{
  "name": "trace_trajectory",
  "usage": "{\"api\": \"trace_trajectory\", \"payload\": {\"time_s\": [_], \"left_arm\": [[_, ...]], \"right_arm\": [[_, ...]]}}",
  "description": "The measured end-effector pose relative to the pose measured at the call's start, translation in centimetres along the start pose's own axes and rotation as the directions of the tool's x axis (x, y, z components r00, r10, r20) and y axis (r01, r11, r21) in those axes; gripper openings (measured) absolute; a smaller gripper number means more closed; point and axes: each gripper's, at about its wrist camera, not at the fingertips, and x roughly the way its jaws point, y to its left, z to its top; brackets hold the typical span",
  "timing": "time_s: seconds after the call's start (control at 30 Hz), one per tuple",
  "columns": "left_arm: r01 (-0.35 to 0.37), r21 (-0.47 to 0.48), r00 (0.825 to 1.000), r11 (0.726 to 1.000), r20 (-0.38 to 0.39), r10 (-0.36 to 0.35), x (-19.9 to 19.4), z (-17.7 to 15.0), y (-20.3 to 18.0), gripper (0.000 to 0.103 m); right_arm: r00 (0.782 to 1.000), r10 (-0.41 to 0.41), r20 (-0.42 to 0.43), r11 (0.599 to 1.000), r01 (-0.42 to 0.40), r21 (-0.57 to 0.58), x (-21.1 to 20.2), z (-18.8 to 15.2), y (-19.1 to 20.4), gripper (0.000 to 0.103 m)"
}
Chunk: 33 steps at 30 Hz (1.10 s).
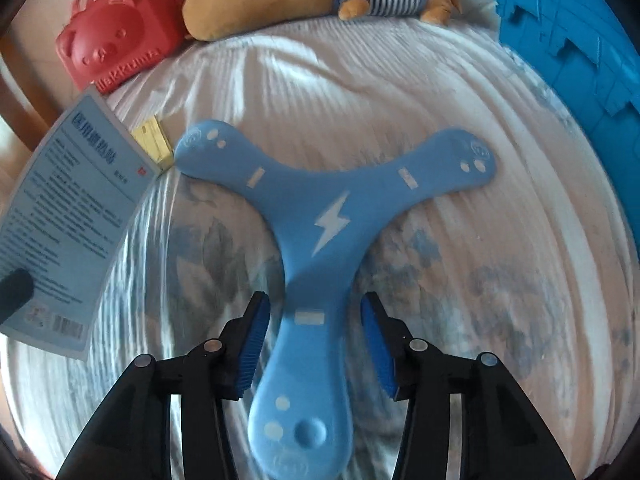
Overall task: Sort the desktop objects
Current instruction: 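Grasp the blue boomerang arm with right tool while left tool holds the medicine box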
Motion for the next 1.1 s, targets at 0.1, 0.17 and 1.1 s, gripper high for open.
{"api": "trace_trajectory", "payload": {"time_s": [0.1,0.17,1.1], "left_arm": [[0.004,0.002,1.0,1.0,-0.017,-0.004,1.1,0.1,-0.2,0.019],[0.005,0.004,1.0,1.0,-0.02,-0.005,1.1,0.2,-0.5,0.019],[-0.031,-0.073,0.997,0.997,0.062,0.035,-3.9,0.1,-6.4,0.019]], "right_arm": [[0.998,-0.065,0.021,0.995,0.067,-0.078,0.4,0.2,1.1,0.039],[0.997,-0.064,0.032,0.994,0.066,-0.091,0.5,0.3,1.3,0.037],[0.996,0.079,0.048,0.994,-0.075,-0.084,-6.4,-0.3,-4.7,0.034]]}}
